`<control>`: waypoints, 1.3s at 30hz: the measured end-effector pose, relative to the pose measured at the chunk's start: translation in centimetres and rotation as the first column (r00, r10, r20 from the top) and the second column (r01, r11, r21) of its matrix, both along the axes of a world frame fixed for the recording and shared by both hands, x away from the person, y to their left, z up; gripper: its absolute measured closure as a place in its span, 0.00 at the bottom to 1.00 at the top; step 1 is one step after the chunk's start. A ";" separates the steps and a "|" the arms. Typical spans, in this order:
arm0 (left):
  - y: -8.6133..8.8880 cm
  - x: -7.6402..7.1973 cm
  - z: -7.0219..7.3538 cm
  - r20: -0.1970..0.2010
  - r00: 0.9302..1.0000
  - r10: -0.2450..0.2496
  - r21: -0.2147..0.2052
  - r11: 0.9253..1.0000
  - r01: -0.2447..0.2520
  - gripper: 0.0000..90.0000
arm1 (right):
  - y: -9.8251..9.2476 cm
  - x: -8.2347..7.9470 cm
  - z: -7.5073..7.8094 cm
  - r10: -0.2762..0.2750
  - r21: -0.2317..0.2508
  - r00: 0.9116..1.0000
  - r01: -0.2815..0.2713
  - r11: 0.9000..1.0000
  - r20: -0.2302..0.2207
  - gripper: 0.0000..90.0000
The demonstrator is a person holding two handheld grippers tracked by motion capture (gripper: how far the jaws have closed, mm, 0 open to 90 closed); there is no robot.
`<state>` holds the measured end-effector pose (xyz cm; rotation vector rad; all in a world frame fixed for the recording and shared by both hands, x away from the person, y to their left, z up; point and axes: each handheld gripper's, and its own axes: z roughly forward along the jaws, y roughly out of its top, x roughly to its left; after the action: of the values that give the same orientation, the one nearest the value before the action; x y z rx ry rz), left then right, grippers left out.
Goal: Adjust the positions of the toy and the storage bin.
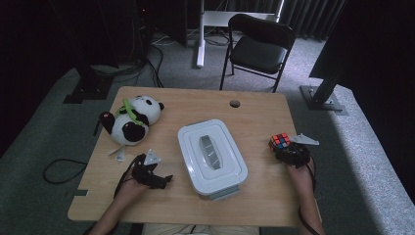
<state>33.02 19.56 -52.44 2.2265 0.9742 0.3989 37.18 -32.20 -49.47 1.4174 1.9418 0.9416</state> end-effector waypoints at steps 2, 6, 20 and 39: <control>0.0 0.0 0.0 0.000 1.000 0.000 0.000 1.000 0.000 0.01 | -0.2 -0.6 0.0 0.009 0.006 1.000 -0.009 1.000 0.005 0.37; 0.0 0.0 0.0 -0.001 1.000 0.002 -0.002 1.000 -0.002 0.01 | -0.5 -1.6 0.0 0.007 -0.011 1.000 -0.007 1.000 0.000 0.37; 0.0 0.0 0.0 -0.001 1.000 0.001 -0.001 1.000 -0.001 0.01 | -2.0 -4.9 -0.4 -0.007 -0.024 1.000 0.007 1.000 -0.025 0.37; 0.0 0.0 0.0 -0.001 1.000 0.005 -0.002 1.000 -0.005 0.01 | -2.8 -8.5 -1.8 -0.016 0.008 0.999 0.016 1.000 -0.038 0.37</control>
<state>33.02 19.56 -52.45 2.2226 0.9809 0.3991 28.66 -34.97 -51.31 1.4635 1.9530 0.9232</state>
